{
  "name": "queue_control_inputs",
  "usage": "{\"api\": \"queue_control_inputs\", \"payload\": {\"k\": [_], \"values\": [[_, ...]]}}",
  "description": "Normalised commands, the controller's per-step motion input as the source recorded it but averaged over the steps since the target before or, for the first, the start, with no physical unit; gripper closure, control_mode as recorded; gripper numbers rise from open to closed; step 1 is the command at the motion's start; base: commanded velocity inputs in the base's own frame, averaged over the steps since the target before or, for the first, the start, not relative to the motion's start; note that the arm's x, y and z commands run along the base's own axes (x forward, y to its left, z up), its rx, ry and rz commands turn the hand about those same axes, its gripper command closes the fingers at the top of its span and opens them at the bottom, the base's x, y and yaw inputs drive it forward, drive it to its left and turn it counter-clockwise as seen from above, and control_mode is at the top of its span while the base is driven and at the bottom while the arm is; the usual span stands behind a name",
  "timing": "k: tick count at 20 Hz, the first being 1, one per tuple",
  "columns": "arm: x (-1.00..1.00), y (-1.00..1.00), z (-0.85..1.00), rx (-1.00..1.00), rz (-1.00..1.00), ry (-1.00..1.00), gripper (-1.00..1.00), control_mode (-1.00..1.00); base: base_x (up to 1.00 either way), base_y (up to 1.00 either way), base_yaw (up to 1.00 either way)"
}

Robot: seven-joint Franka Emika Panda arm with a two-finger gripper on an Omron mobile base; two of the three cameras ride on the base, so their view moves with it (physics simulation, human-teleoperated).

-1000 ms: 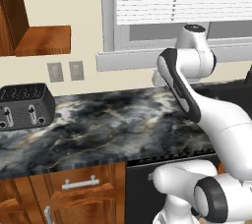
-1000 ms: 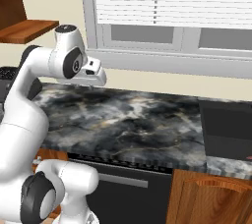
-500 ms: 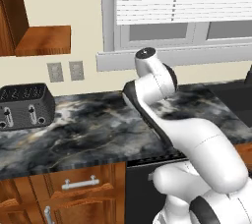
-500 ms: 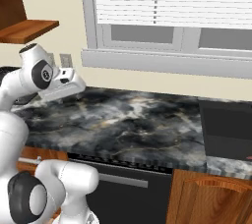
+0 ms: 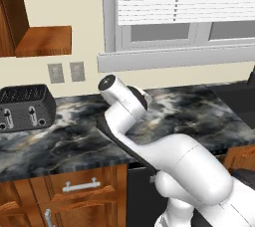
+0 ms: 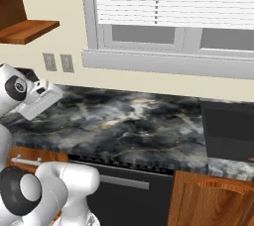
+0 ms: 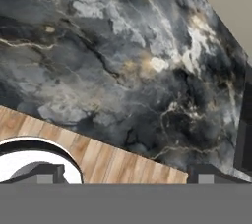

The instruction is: Take the tongs from the drawer on the left and place them on the dining counter next to the tray containing the hot dog.

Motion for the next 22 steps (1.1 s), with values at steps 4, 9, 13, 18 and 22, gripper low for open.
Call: {"api": "queue_control_inputs", "payload": {"k": [4, 9, 13, 18, 22], "values": [[-0.19, 0.79, -0.42, -0.22, 0.25, 0.09, -1.00, -1.00, 0.00, 0.00, 0.00], [-0.20, 0.63, -0.31, -0.15, 0.23, 0.05, -1.00, -1.00, 0.00, 0.00, 0.00], [-0.32, 0.52, -0.24, -0.11, 0.19, 0.00, -1.00, -1.00, 0.00, 0.00, 0.00], [-0.41, 0.42, -0.27, -0.05, 0.16, -0.06, -1.00, -1.00, 0.00, 0.00, 0.00], [-0.28, 0.41, -0.35, -0.04, 0.14, -0.07, -1.00, -1.00, 0.00, 0.00, 0.00]]}}
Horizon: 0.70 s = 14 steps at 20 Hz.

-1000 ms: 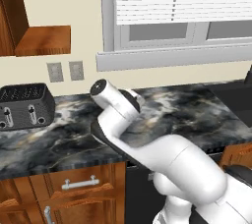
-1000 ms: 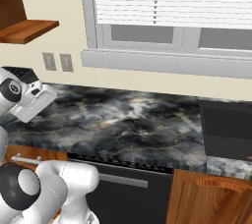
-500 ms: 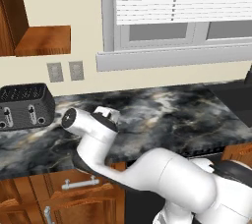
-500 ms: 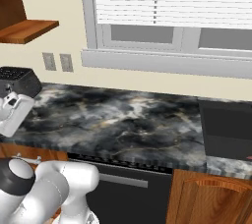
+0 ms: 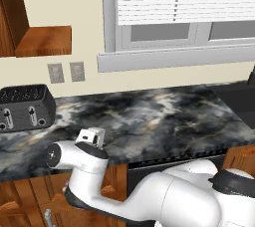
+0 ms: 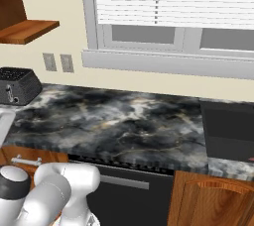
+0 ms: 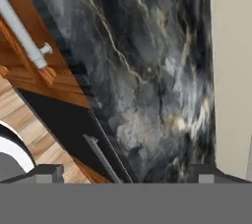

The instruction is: Take the tongs from the drawer on the left and place them on the dining counter next to the tray containing the hot dog.

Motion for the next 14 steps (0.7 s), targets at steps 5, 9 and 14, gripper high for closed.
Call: {"api": "queue_control_inputs", "payload": {"k": [5, 9, 14], "values": [[-0.21, 0.30, -0.34, -0.05, 0.13, -0.08, -1.00, -1.00, 0.00, 0.00, 0.00], [-0.16, 0.19, -0.35, -0.04, 0.12, -0.13, -1.00, -1.00, 0.00, 0.00, 0.00], [-0.20, 0.17, -0.28, -0.02, 0.13, -0.12, -1.00, -1.00, 0.00, 0.00, 0.00]]}}
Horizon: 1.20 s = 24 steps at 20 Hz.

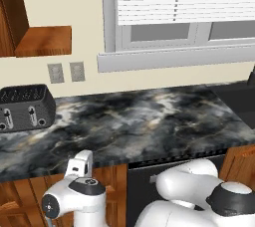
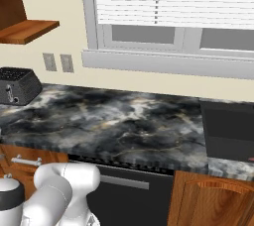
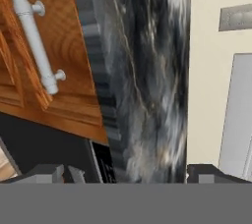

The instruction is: Take the tongs from the drawer on the left and place them on the dining counter next to the tray containing the hot dog.

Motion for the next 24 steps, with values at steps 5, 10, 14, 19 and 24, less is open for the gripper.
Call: {"api": "queue_control_inputs", "payload": {"k": [5, 10, 14, 19, 24], "values": [[-0.20, 0.21, -0.26, -0.02, 0.13, -0.09, -1.00, -1.00, 0.00, 0.00, 0.00], [-0.06, 0.05, -0.24, 0.00, 0.09, -0.02, -1.00, -1.00, 0.00, 0.00, 0.00], [0.00, 0.00, -0.30, 0.00, 0.04, 0.00, -1.00, -1.00, 0.00, 0.00, 0.00], [0.00, 0.00, -0.28, -0.01, 0.03, -0.01, -1.00, -1.00, 0.00, 0.00, 0.00], [0.00, 0.00, -0.21, 0.00, 0.00, 0.00, -1.00, -1.00, 0.00, 0.00, 0.00]]}}
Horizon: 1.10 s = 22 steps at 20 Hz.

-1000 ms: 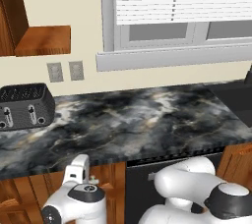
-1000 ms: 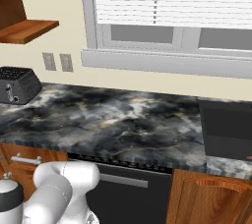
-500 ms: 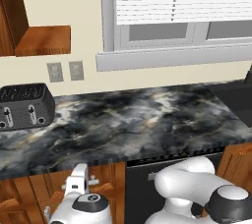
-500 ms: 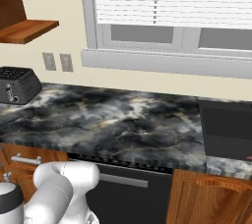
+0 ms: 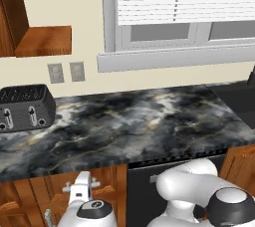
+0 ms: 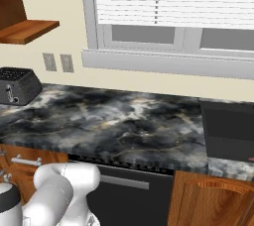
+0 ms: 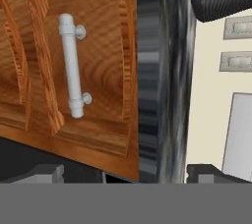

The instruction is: Take the tongs from the drawer on the left and place them on the dining counter next to the tray containing the hot dog.

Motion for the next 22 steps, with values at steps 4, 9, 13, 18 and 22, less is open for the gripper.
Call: {"api": "queue_control_inputs", "payload": {"k": [4, 9, 13, 18, 22], "values": [[0.00, 0.00, -0.26, 0.00, 0.00, 0.00, -1.00, -1.00, 0.00, 0.00, 0.00], [0.01, 0.01, -0.23, -0.01, 0.00, 0.00, -1.00, -1.00, 0.00, 0.00, 0.00], [0.10, 0.10, -0.19, -0.02, 0.00, 0.00, -1.00, -1.00, 0.00, 0.00, 0.00], [0.08, 0.13, -0.19, -0.03, 0.00, 0.00, -1.00, -1.00, 0.00, 0.00, 0.00], [0.04, 0.13, -0.19, -0.02, 0.00, 0.00, -1.00, -1.00, 0.00, 0.00, 0.00]]}}
